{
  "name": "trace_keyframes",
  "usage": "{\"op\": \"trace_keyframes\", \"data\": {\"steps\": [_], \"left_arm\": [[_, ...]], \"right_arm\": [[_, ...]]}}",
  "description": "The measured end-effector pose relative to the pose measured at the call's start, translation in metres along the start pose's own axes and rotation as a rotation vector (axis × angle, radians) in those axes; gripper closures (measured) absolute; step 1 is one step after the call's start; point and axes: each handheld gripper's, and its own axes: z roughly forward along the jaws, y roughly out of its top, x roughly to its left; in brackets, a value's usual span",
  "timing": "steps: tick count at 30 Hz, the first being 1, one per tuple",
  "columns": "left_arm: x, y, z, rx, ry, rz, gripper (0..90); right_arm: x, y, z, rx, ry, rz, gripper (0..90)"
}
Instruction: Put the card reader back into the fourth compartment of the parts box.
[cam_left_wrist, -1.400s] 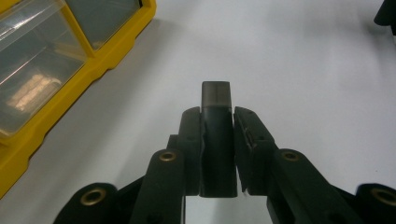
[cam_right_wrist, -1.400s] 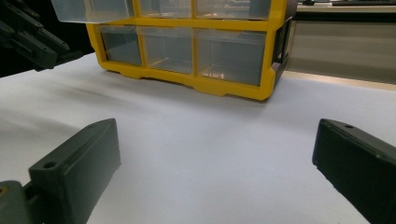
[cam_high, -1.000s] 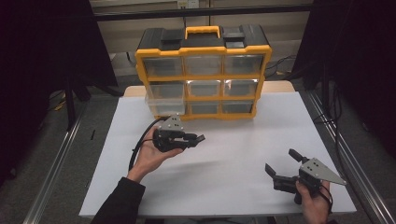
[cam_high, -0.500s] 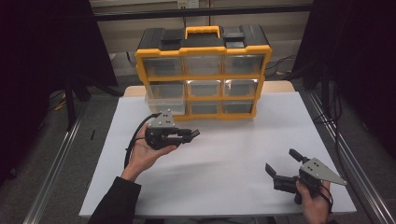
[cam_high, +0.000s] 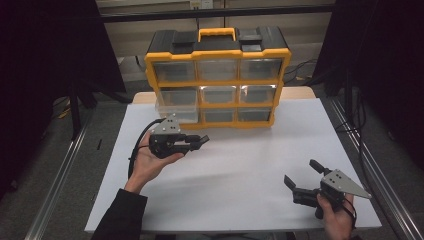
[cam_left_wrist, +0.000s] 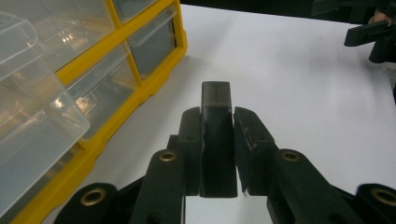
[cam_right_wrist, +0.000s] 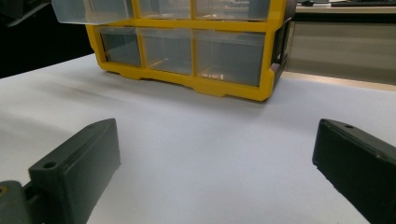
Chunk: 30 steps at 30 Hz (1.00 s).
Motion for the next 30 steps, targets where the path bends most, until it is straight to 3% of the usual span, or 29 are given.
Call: {"op": "trace_keyframes", "data": {"steps": [9,14,30], "left_arm": [[0.002,0.003,-0.010,-0.025,0.016,-0.015,73.7],[0.002,0.006,-0.013,-0.020,0.026,-0.003,73.7],[0.012,0.019,-0.046,-0.039,0.088,0.006,73.7]], "right_arm": [[0.000,0.000,0.000,-0.001,0.000,0.000,0.4],[0.000,0.000,0.000,-0.001,-0.002,-0.001,0.4],[-0.001,0.000,0.000,-0.003,-0.009,0.000,0.4]]}}
